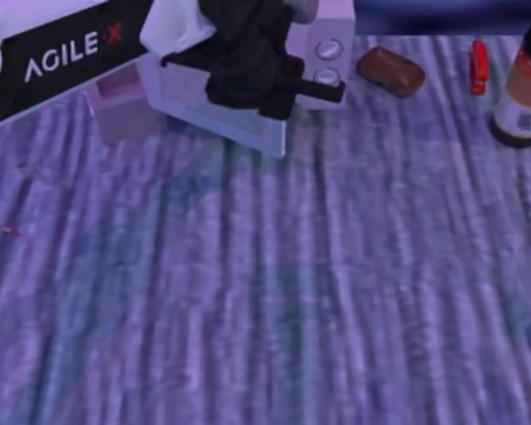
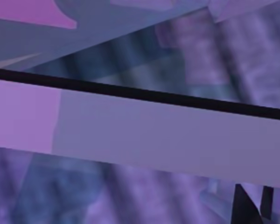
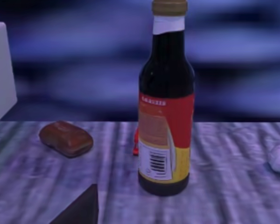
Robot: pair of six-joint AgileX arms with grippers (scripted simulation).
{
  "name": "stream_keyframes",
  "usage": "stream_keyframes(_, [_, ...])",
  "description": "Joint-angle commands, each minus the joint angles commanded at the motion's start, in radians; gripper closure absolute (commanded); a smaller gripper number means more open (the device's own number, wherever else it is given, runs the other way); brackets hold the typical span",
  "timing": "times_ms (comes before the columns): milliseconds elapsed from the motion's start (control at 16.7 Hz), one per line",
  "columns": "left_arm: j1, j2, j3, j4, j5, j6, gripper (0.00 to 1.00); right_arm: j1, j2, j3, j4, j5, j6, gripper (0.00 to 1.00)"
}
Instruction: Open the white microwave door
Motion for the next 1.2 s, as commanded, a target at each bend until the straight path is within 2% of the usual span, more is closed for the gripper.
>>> stream_keyframes(240, [-0.006,-0.002,-0.004,0.002,0.009,-0.001,1.00,0.000,0.000,0.000,0.000,0.000,0.000,0.00])
stream_keyframes(660, [0.028,-0.081,-0.120,0.047,0.066,0.116,1.00,0.000,0.000,0.000,0.000,0.000,0.000,0.00])
stream_keyframes(1200, [0.028,-0.081,-0.120,0.047,0.066,0.116,1.00,0.000,0.000,0.000,0.000,0.000,0.000,0.00])
